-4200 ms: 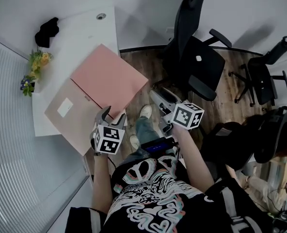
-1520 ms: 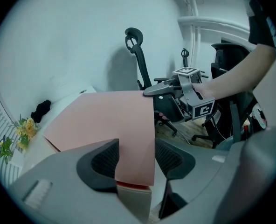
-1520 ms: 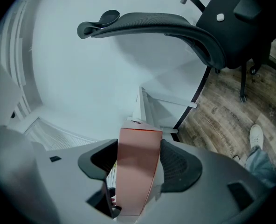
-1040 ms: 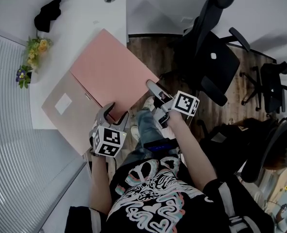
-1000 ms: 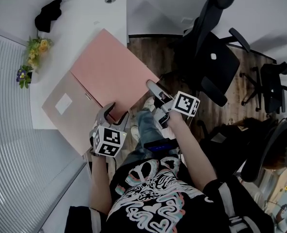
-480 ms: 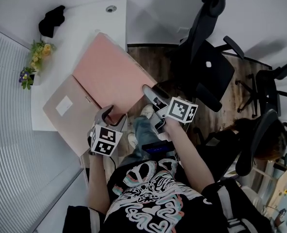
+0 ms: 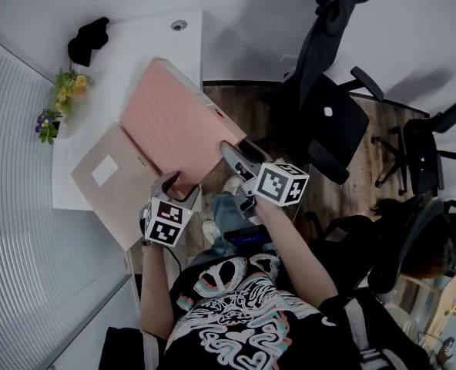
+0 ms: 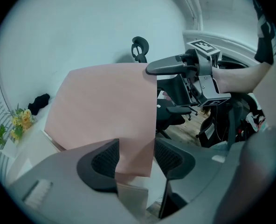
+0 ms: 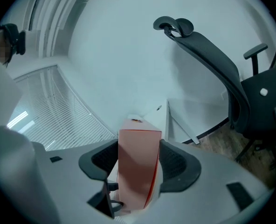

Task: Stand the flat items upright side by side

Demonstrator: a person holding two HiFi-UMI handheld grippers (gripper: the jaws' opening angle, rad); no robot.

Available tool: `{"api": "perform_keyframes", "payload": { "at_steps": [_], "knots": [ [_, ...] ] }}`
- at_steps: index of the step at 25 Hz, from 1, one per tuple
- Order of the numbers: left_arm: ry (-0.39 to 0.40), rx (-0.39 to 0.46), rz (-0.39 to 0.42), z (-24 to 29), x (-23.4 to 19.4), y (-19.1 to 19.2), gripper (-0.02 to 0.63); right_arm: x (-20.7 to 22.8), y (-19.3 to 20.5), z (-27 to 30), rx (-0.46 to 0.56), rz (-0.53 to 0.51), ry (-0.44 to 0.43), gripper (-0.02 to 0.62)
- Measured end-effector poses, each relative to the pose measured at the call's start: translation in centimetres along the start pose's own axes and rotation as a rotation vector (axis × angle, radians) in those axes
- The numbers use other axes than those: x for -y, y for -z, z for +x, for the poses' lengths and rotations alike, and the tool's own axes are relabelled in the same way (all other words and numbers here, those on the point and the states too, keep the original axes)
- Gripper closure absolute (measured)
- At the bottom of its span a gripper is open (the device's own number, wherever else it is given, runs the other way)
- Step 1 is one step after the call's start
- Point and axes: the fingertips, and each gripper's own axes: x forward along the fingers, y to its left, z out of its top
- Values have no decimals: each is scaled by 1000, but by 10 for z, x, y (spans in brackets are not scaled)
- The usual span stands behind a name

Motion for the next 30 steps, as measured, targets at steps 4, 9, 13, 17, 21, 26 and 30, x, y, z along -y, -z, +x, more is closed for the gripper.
{"api": "perform_keyframes", "payload": {
  "at_steps": [4, 9, 13, 17, 21, 26, 30],
  "knots": [
    [-8, -16, 5, 0, 1, 1, 368, -11, -1, -1, 3, -74, 13, 325],
    [-12, -12, 14, -3, 5, -7, 373, -25, -4, -2, 3, -159, 19, 325],
    [-7, 34, -24, -5, 7, -19, 373, -31, -6, -4, -2, -205, 29, 324],
    [2, 70, -55, -6, 10, -35, 373, -36, -6, -7, -13, -242, 41, 324],
    [6, 84, -25, -2, 11, -43, 373, -40, -9, -9, -8, -294, 63, 324],
    [1, 106, -63, -4, 8, -46, 373, -53, -8, -8, -11, -389, 78, 324],
    [-16, 132, -85, -8, 6, -49, 373, -64, -5, -7, -10, -467, 85, 324]
  ]
}}
